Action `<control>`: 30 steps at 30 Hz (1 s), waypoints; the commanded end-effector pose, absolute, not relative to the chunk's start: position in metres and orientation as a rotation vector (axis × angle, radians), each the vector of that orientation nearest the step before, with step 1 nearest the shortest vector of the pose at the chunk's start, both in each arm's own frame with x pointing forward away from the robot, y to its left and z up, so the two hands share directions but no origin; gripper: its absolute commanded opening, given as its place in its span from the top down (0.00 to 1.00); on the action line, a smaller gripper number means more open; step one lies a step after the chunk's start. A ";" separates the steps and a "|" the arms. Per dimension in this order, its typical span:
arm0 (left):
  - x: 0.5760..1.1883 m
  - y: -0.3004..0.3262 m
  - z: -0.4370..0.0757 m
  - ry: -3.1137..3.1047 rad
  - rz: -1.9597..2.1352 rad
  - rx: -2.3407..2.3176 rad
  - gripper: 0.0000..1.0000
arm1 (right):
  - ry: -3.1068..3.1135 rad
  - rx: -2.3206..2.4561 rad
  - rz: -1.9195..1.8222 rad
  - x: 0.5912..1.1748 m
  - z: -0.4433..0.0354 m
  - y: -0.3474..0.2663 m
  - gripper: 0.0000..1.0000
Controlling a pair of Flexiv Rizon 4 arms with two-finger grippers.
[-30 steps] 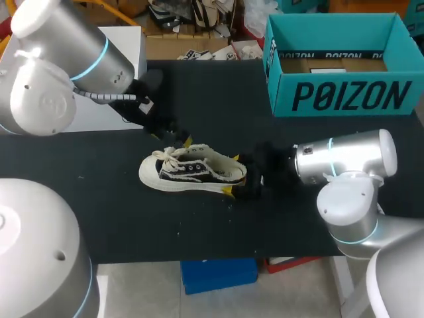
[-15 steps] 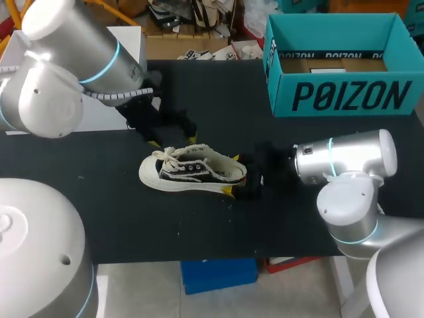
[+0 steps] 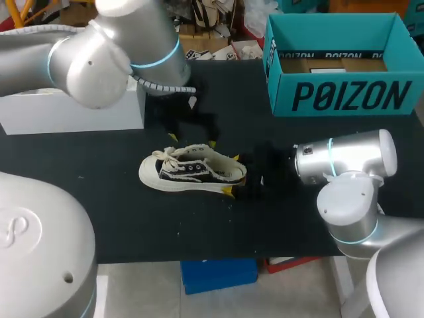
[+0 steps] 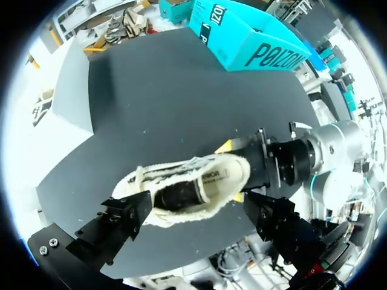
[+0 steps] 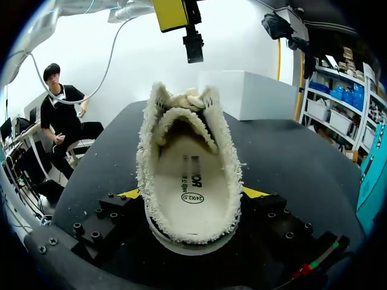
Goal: Take the shoe out of the shoebox, open the shoe tongue, remove and reinsert the insole, then place the shoe into the shoebox
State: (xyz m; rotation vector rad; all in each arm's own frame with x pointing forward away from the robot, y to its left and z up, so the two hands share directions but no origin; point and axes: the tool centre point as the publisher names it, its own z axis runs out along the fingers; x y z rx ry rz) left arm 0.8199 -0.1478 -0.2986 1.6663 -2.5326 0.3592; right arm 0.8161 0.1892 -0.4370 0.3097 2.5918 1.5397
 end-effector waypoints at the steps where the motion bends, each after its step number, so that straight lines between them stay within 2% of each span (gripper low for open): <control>1: 0.832 -0.168 -0.307 -2.618 0.057 1.834 0.00 | 2.594 0.313 1.536 0.817 -0.440 0.193 1.00; 8: 0.829 -0.171 -0.319 -2.565 -0.078 1.975 0.00 | 2.594 0.313 1.536 0.817 -0.440 0.193 1.00; 22: 0.826 -0.171 -0.319 -2.541 -0.036 2.013 0.00 | 2.594 0.313 1.536 0.817 -0.440 0.193 1.00; 30: 0.825 -0.167 -0.321 -2.527 -0.263 2.132 0.00 | 2.594 0.313 1.536 0.817 -0.440 0.193 1.00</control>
